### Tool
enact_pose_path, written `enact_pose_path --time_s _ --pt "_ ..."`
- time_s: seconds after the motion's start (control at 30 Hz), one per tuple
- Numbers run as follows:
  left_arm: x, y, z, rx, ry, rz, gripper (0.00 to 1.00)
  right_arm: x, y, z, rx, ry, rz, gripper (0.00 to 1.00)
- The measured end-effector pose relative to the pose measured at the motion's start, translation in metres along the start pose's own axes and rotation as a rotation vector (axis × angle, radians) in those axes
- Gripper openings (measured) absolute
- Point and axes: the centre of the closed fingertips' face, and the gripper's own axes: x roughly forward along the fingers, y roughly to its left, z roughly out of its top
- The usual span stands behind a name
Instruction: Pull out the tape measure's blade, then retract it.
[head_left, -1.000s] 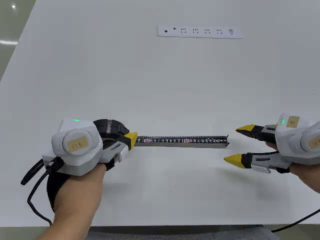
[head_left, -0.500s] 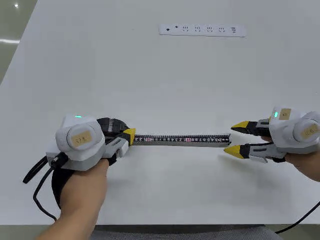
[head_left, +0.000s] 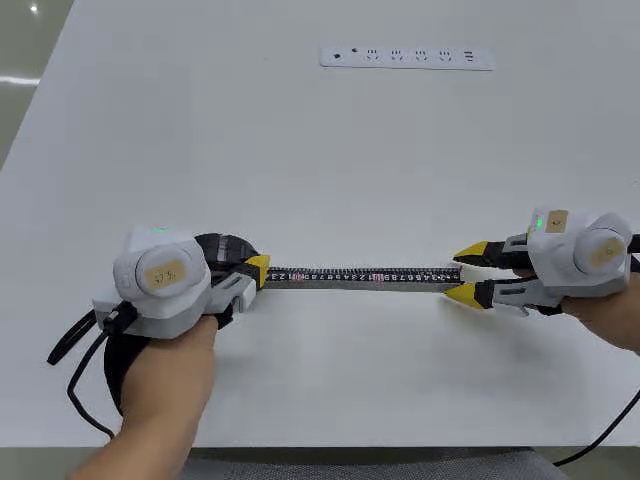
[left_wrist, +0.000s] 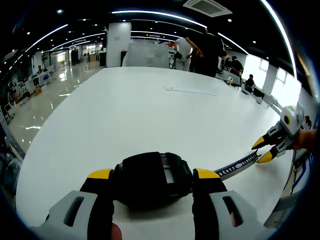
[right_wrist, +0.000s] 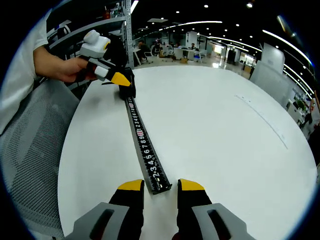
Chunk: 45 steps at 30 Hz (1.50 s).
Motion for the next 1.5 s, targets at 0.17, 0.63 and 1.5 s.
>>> enact_pose_path --time_s 0.17,0.63,1.5 --pt "0.001 0.001 0.0 -0.004 0.002 -0.001 0.59 0.002 0.0 -0.001 -0.005 0.0 0.024 0.15" --pt "0.001 0.0 0.0 -0.001 0.003 0.0 0.59 0.003 0.0 -0.004 -0.057 0.005 0.042 0.11" --pt "0.0 0.002 -0.003 0.005 0.031 -0.008 0.56 0.013 0.006 0.006 -0.054 -0.007 0.054 0.1"
